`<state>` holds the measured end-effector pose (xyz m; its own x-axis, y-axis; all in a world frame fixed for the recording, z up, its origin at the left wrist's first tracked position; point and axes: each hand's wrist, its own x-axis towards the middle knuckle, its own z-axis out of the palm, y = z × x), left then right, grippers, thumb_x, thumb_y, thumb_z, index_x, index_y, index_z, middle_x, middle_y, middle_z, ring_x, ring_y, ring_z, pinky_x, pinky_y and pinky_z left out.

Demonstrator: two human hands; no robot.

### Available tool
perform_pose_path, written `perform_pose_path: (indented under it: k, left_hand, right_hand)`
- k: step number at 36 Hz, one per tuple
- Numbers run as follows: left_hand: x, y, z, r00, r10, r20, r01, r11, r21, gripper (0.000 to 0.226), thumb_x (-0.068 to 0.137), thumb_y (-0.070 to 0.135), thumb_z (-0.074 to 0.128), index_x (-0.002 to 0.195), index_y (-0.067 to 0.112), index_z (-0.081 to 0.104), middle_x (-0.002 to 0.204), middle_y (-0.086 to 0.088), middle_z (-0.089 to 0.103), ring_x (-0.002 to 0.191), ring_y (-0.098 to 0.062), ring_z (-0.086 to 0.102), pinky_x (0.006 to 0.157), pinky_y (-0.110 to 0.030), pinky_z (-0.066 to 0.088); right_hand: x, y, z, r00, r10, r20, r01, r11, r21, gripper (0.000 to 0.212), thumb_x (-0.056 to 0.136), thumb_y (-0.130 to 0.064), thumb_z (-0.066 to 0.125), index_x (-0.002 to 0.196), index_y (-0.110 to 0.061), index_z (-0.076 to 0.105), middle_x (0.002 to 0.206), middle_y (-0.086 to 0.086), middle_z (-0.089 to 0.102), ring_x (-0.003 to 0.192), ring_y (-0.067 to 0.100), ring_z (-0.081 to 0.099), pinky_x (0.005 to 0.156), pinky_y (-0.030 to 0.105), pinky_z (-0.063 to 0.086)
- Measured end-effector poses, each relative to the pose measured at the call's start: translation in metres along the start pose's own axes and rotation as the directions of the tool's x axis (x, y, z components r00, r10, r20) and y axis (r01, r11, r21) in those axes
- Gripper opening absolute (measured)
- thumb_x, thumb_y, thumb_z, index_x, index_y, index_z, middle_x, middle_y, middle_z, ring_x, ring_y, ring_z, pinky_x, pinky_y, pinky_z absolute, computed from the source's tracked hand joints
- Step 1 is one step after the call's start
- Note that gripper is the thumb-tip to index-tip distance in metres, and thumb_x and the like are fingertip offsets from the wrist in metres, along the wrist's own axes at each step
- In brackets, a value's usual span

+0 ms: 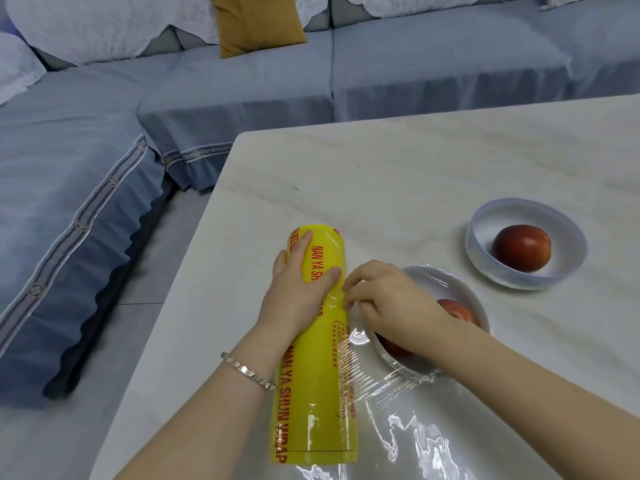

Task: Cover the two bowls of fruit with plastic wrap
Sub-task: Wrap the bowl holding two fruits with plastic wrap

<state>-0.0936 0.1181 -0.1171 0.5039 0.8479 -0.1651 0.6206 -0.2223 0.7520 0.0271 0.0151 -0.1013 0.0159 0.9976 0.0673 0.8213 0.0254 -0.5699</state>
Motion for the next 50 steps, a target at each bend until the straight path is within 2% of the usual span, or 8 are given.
perform_pose_path:
  k: [5,10,15,22,31,36,44,50]
  left_hand:
    - [0.0,-0.002,-0.001,1.0,0.015,0.007,-0.015,1.0,-0.006,0.073,0.086,0.046,0.057,0.144,0.045,0.013,0.155,-0.002,0.017,0.137,-0.023,0.031,0.104,-0.034,0.031]
    - [-0.001,0.001,0.0,1.0,0.003,0.007,-0.004,1.0,0.022,0.073,0.086,0.048,0.056,0.144,0.046,0.012,0.155,-0.002,0.016,0.135,-0.024,0.033,0.103,-0.036,0.033]
    - [-0.001,0.0,-0.001,1.0,-0.016,0.011,0.016,1.0,0.013,0.074,0.085,0.05,0.056,0.143,0.048,0.011,0.155,0.0,0.016,0.135,-0.024,0.034,0.102,-0.037,0.034]
    - [-0.001,0.001,0.002,1.0,-0.02,0.008,0.02,0.999,0.034,0.074,0.084,0.051,0.057,0.142,0.05,0.012,0.156,0.001,0.014,0.135,-0.024,0.035,0.102,-0.036,0.034]
    - [-0.001,-0.005,-0.004,1.0,-0.013,-0.021,0.01,0.994,-0.113,0.076,0.082,0.043,0.064,0.145,0.041,0.02,0.151,0.0,0.027,0.131,-0.021,0.039,0.099,-0.029,0.033]
    - [-0.003,-0.002,-0.005,1.0,-0.016,-0.02,0.014,0.992,-0.123,0.077,0.082,0.041,0.065,0.145,0.039,0.021,0.151,0.0,0.028,0.13,-0.019,0.039,0.094,-0.025,0.031]
    - [-0.009,0.003,-0.003,0.998,-0.021,-0.058,0.017,0.997,-0.073,0.085,0.079,0.044,0.067,0.146,0.036,0.016,0.152,-0.001,0.026,0.132,-0.022,0.038,0.101,-0.033,0.035]
    - [-0.027,0.007,-0.006,0.979,-0.184,-0.086,0.188,0.981,0.041,0.103,0.07,0.062,0.067,0.148,0.024,0.011,0.149,-0.007,0.029,0.13,-0.028,0.041,0.101,-0.04,0.038]
  right_hand:
    - [-0.013,-0.006,-0.003,0.996,-0.062,-0.064,0.068,0.994,0.09,0.043,0.068,-0.018,0.033,0.074,-0.016,0.076,0.088,0.003,0.073,0.083,0.02,0.064,0.081,0.027,0.047]
    - [-0.015,-0.02,-0.002,0.991,0.117,0.064,-0.109,0.987,-0.117,0.066,0.064,-0.065,0.028,0.084,-0.017,0.07,0.095,0.002,0.065,0.097,0.017,0.052,0.089,0.034,0.042]
    - [-0.019,-0.019,0.005,0.989,0.114,0.097,-0.102,0.988,-0.117,0.03,0.067,-0.052,0.065,0.06,-0.026,0.052,0.114,0.0,0.055,0.118,0.013,0.042,0.097,0.025,0.026]
    - [-0.018,-0.012,0.025,0.974,-0.078,-0.214,0.036,0.98,-0.194,0.025,0.053,-0.034,0.032,0.045,-0.023,0.012,0.052,-0.009,0.039,0.069,0.014,0.061,0.088,0.034,0.046]
    - [-0.016,-0.018,0.024,0.974,0.209,-0.091,-0.209,0.978,0.004,0.021,0.063,-0.017,0.046,0.079,-0.019,0.059,0.087,0.003,0.065,0.092,0.027,0.058,0.092,0.037,0.041]
    - [-0.022,-0.024,0.026,0.973,0.024,-0.228,-0.043,0.996,-0.08,0.032,0.059,-0.019,0.034,0.047,-0.027,0.063,0.082,0.005,0.072,0.081,0.025,0.07,0.08,0.046,0.051]
    - [-0.04,-0.024,0.013,0.987,-0.163,-0.009,0.163,0.984,0.074,0.034,0.057,-0.012,0.034,0.048,-0.018,0.066,0.102,0.007,0.071,0.091,0.018,0.06,0.085,0.032,0.047]
    - [-0.054,-0.029,0.005,0.999,0.021,0.032,-0.024,0.997,0.075,0.045,0.077,-0.038,0.036,0.093,-0.018,0.073,0.098,-0.002,0.071,0.091,0.013,0.06,0.087,0.023,0.044]
